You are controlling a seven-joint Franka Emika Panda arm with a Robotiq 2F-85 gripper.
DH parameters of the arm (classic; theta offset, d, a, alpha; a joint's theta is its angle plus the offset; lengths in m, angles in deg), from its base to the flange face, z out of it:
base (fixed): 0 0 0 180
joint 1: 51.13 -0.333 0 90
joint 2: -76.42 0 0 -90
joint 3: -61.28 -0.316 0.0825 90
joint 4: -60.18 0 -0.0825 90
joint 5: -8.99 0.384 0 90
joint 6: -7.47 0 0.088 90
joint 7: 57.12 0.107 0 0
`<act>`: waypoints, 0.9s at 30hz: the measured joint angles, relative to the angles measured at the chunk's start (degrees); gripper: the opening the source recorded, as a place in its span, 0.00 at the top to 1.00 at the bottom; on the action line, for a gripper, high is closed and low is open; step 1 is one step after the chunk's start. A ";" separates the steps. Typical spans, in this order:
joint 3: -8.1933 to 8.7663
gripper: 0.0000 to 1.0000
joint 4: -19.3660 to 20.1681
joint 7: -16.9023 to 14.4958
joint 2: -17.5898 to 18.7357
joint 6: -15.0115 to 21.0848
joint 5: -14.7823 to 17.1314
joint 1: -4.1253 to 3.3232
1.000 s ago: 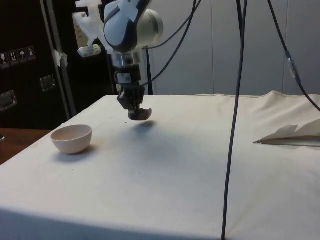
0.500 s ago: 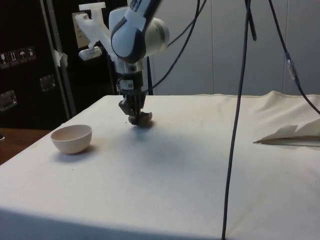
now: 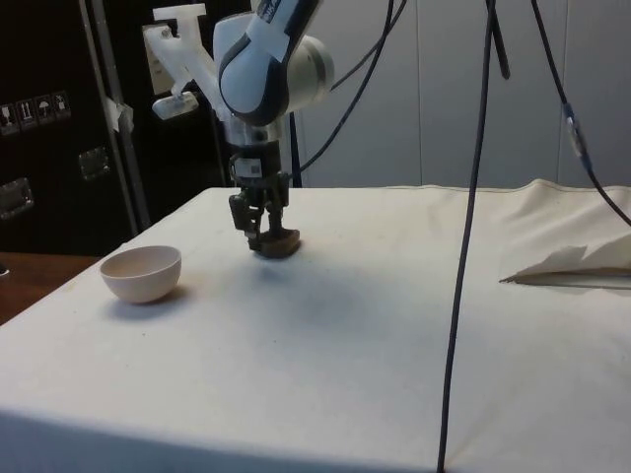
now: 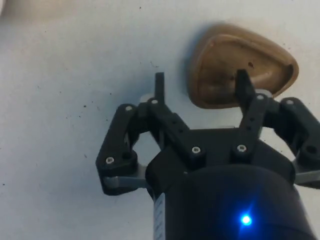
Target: Pour the coffee beans from the cup into the bowl.
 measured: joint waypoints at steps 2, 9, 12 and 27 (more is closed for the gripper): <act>0.00 0.32 0.00 0.00 0.00 0.00 0.00 0.00; -0.06 0.00 0.29 0.00 -0.46 0.00 -0.06 -0.06; -0.06 0.00 1.03 0.00 -1.38 0.00 -0.34 -0.11; -0.29 0.00 9.05 -0.06 -9.17 0.00 -3.27 -0.17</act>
